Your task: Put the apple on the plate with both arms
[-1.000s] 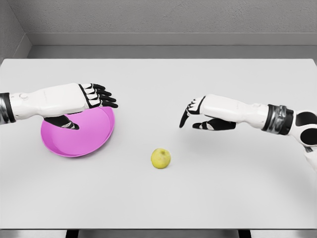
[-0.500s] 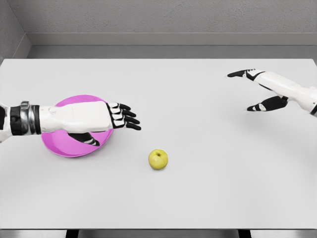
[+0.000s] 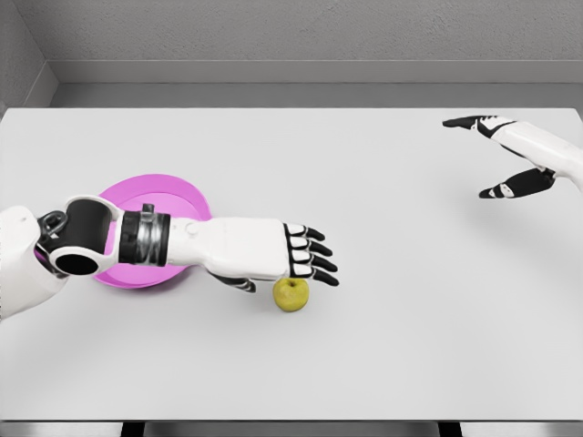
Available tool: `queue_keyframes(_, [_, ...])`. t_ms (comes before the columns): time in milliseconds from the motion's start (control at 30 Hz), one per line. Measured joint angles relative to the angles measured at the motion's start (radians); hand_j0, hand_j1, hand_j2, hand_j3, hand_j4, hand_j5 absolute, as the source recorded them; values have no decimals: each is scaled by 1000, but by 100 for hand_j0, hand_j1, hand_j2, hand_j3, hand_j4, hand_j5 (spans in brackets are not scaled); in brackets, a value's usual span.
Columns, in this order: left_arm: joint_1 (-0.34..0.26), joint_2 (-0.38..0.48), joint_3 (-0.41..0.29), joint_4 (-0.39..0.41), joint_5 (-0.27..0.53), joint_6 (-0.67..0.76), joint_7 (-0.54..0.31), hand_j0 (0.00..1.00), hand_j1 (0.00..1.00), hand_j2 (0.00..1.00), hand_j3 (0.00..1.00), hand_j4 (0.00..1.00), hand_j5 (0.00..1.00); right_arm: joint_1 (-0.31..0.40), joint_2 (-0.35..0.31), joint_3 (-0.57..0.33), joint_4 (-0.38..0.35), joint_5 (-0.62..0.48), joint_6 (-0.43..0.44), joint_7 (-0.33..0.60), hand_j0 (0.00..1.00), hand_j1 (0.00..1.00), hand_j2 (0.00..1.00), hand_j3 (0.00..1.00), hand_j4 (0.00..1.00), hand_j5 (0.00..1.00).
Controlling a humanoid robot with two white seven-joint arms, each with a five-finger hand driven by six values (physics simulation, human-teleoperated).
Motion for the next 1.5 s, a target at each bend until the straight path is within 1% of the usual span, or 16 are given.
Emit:
queue_keyframes(167, [-3, -11, -31, 0, -43, 0, -3, 100, 100, 100, 100, 100, 100, -2, 0, 0, 0, 13, 0, 0, 100, 100, 100, 100, 100, 100])
queue_keyframes(300, [0, -13, -37, 0, -65, 0, -27, 100, 100, 100, 100, 100, 100, -2, 1, 0, 0, 15, 0, 0, 100, 100, 100, 100, 100, 100])
queue_keyframes(467, [5, -13, -41, 2, -72, 0, -34, 98, 98, 98, 98, 98, 98, -2, 2, 0, 0, 16, 0, 0, 100, 100, 100, 100, 100, 100])
queue_keyframes(600, [8, -15, -45, 11, -108, 0, -36, 97, 97, 97, 97, 97, 97, -2, 2, 1, 0, 16, 0, 0, 100, 100, 100, 100, 100, 100])
queue_keyframes(667, [8, -27, -57, 12, -120, 0, -35, 95, 95, 95, 95, 95, 95, -2, 4, 1, 0, 16, 0, 0, 100, 100, 100, 100, 100, 100])
queue_keyframes(767, [-3, -53, -78, 10, -126, 0, -35, 94, 94, 94, 94, 94, 94, -3, 4, 1, 0, 16, 0, 0, 100, 100, 100, 100, 100, 100])
queue_keyframes(900, [-5, -65, -88, 9, -128, 0, -35, 94, 94, 94, 94, 94, 94, -5, 5, 2, 0, 16, 0, 0, 100, 100, 100, 100, 100, 100])
queue_keyframes(1500, [-12, -58, -91, 28, -130, 0, -41, 92, 92, 92, 92, 92, 92, -2, 5, 8, -4, 16, 0, 0, 100, 100, 100, 100, 100, 100])
